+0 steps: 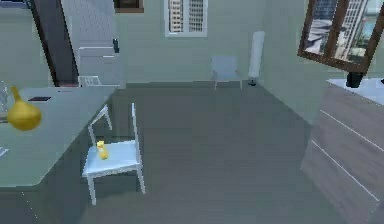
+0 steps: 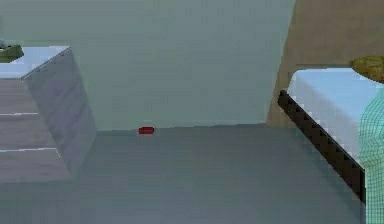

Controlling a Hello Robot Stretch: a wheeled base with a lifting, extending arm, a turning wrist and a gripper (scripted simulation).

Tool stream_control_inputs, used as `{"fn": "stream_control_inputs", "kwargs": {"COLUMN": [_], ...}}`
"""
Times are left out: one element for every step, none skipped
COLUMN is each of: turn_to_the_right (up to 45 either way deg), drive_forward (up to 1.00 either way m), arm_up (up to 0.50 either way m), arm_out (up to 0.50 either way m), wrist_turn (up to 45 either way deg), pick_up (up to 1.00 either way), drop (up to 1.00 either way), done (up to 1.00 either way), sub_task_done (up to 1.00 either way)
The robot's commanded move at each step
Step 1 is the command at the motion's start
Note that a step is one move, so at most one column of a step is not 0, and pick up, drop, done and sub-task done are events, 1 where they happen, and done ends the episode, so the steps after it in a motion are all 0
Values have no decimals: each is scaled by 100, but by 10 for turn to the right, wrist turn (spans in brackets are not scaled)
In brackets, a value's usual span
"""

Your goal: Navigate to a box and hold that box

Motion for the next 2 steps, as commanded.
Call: {"fn": "stream_control_inputs", "kwargs": {"turn_to_the_right": [0,-450], "drive_forward": [85,0], "arm_up": [0,0], "arm_out": [0,0], "wrist_turn": [0,0], "pick_up": [0,0], "drop": [0,0], "done": [0,0], "sub_task_done": [0,0]}}
